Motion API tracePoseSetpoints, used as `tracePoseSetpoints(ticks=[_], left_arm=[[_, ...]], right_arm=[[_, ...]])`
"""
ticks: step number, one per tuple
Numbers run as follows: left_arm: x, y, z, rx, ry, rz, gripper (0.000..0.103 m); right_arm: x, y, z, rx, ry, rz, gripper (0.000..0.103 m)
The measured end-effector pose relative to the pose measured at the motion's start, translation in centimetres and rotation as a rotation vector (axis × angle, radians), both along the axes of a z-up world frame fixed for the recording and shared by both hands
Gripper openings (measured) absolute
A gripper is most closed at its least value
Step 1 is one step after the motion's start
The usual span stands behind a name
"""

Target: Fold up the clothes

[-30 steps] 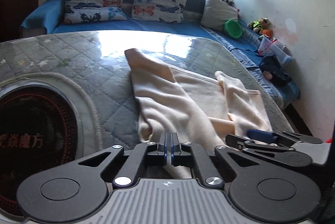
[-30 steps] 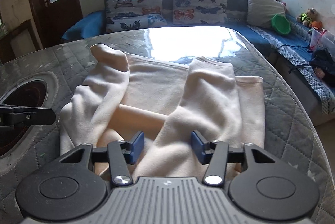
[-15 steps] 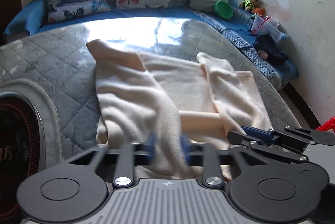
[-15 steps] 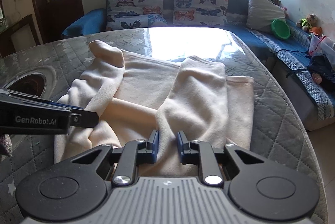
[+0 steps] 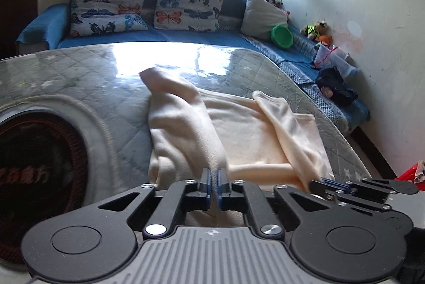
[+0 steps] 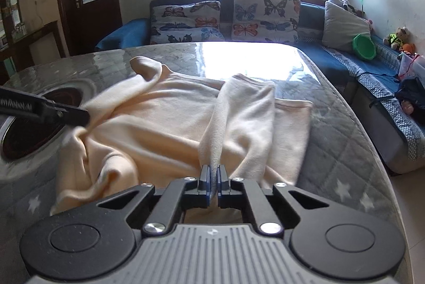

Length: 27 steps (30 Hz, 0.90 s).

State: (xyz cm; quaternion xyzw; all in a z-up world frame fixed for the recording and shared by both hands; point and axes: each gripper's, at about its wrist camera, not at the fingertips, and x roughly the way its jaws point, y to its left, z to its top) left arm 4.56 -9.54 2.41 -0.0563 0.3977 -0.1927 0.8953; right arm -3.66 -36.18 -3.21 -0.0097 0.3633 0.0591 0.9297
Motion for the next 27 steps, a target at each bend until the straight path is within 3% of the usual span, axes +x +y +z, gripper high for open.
tracePoseSetpoints(ticks=[10,18,27], left_arm=[[-6.1,8.2,-1.4,-0.013,0.040,0.119,0.004],[-9.2,13.8,-0.8,-0.028,-0.001,0.276,0.004],[-12.5,21.6,-0.9,-0.001,-0.012,0.492,0.004]], right_arm=[[-7.2,0.5,-0.7,0.047,0.022,-0.009,0.004],[-4.2,6.7,-1.2,0.037,0.002,0.107,0.004],[1.1,18.4,-1.7,0.005,-0.004,0.349,0.004]])
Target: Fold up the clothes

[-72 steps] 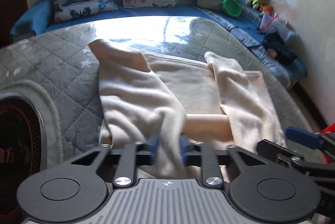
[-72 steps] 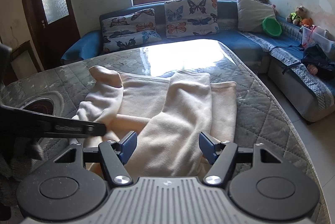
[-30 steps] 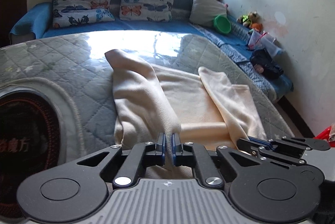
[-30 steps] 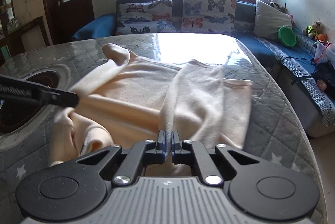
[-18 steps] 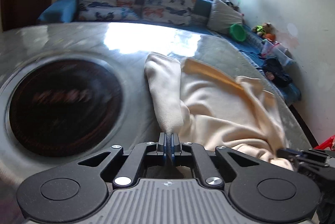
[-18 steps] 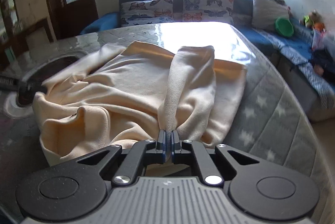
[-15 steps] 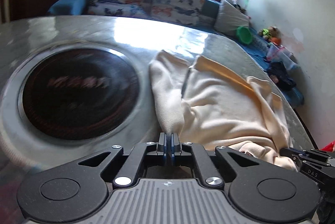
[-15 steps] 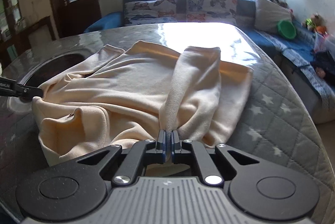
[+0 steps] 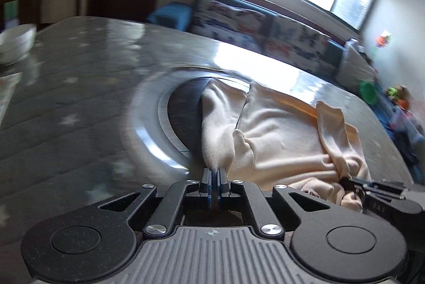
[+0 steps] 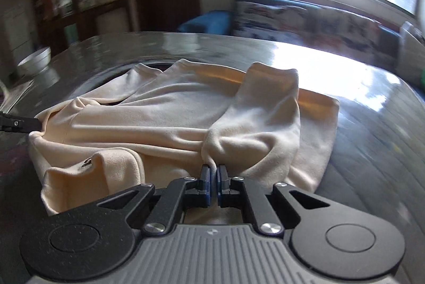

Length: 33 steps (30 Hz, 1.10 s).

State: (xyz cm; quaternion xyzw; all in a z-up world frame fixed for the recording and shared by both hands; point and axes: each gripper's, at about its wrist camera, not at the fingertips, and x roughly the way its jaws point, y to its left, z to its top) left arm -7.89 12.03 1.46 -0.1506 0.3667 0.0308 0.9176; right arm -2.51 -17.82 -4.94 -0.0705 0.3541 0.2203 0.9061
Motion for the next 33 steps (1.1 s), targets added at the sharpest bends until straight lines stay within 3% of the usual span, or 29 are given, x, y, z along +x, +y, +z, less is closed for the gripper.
tracePoseSetpoints(ticks=[6,12,16,22,25,28,31,33], left_arm=[[-3.0,2.6,-1.3,-0.005,0.064,0.061,0.004],[-3.9,2.8,-1.8,-0.009,0.087,0.054,0.004],[-4.8,2.6,-1.0,-0.007,0.047,0.017,0.006],[-5.1,-0.2,0.9,0.012,-0.052,-0.173,0.018],[-4.8,-2.6,0.8,0.055,-0.066,-0.294,0.028],[-4.1,-4.6,0.2,0.120,-0.061,-0.375,0.028],[-3.7,-6.2,-0.3,0.160,-0.069,-0.459,0.028],[-3.3,-7.1,-0.6,0.191,-0.070,-0.503,0.028]], right_arm=[[-0.4,2.7,0.1,0.046,0.007,0.113,0.004],[-4.2,-0.8,3.2,0.102,-0.038,0.115,0.004],[-7.7,-3.6,4.9,0.100,-0.037,0.089,0.004],[-10.6,-5.6,3.7,0.044,0.056,0.078,0.005],[-10.7,-5.9,4.1,0.038,0.038,0.073,0.010],[-10.7,-5.5,4.8,0.036,-0.005,0.092,0.013],[-9.7,-4.0,5.3,0.026,-0.024,0.127,0.030],[-8.9,-3.0,5.1,0.015,-0.027,0.152,0.031]])
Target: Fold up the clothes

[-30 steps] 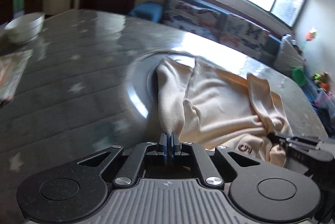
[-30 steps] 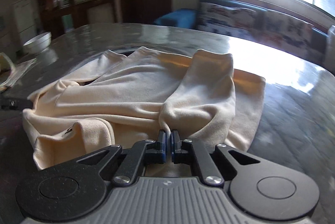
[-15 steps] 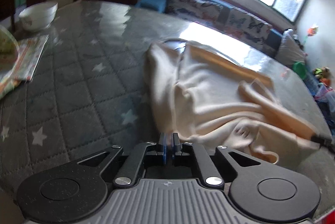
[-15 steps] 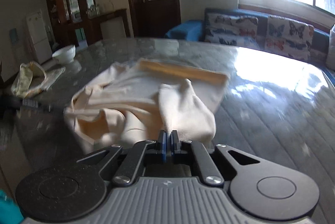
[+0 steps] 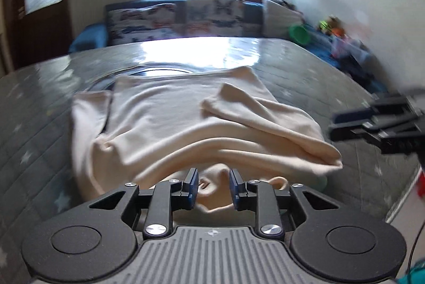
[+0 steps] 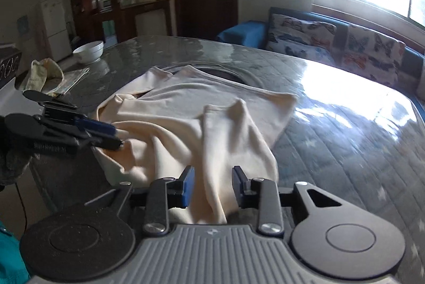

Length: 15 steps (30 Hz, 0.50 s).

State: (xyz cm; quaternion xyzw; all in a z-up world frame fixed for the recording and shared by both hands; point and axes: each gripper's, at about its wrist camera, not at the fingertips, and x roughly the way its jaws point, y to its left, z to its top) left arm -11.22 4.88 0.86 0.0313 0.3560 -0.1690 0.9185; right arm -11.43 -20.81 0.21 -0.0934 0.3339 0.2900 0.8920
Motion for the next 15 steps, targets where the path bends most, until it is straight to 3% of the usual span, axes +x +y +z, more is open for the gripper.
tracePoseSetpoints(ticks=[6,9,11,15], left_arm=[[0.6,-1.1,-1.4,0.088,-0.007,-0.080,0.027],[0.8,-1.2,-2.1,0.105,-0.011,-0.091,0.009],[0.6,-0.9,-2.0,0.093,-0.020,-0.095,0.003],[-0.7,-0.5,-1.1,0.076,-0.058,-0.103,0.002]], right_arm=[[3.7,3.1,-1.1,-0.040,0.001,0.035,0.035],[5.9,4.5,-2.0,-0.066,0.013,0.032,0.035],[6.9,5.2,-2.6,-0.077,0.021,0.034,0.035],[8.6,6.1,-3.6,-0.090,0.027,0.022,0.034]])
